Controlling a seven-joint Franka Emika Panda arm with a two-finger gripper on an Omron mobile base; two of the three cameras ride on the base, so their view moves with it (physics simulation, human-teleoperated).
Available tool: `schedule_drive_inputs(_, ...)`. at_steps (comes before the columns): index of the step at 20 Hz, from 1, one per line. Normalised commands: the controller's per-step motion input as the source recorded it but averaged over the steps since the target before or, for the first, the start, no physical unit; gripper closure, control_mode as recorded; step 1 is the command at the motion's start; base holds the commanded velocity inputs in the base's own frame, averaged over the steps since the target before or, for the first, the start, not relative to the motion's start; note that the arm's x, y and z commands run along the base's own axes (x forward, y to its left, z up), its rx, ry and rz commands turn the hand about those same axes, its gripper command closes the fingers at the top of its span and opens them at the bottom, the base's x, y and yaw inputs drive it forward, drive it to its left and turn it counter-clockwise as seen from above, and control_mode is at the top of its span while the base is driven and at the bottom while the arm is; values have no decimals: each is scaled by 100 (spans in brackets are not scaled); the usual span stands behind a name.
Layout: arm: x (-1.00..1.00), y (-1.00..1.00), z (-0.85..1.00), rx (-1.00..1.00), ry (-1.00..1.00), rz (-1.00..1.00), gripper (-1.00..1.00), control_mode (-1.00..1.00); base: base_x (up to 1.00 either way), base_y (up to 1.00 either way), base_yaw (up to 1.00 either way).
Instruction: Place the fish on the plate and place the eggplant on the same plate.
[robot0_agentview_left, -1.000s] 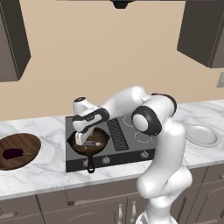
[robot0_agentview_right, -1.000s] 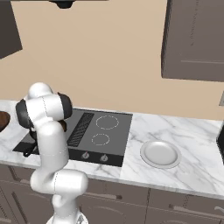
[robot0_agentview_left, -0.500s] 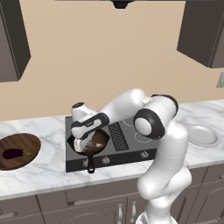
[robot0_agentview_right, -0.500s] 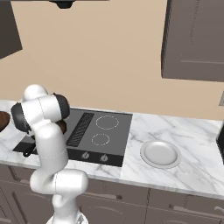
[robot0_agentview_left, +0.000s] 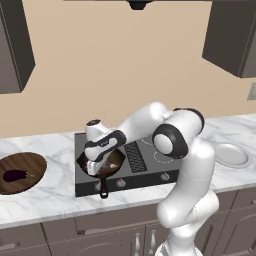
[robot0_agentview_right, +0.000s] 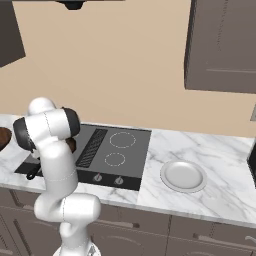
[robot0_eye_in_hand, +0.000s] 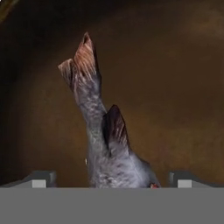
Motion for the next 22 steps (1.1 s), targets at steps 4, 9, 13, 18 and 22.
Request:
schedule_drive_inputs(4, 0, 0, -7, 1, 0, 0, 100, -100, 0, 0, 0)
schedule_drive_inputs(9, 12, -15, 0, 1, 4, 0, 100, -100, 0, 0, 0)
schedule_drive_inputs(13, 14, -33, 23, 1, 10, 0, 100, -100, 0, 0, 0)
schedule_drive_inputs(18, -15, -27, 86, 0, 0, 0, 100, -100, 0, 0, 0)
schedule_drive_inputs(22, -54, -56, 96, 0, -1, -3, 100, -100, 0, 0, 0)
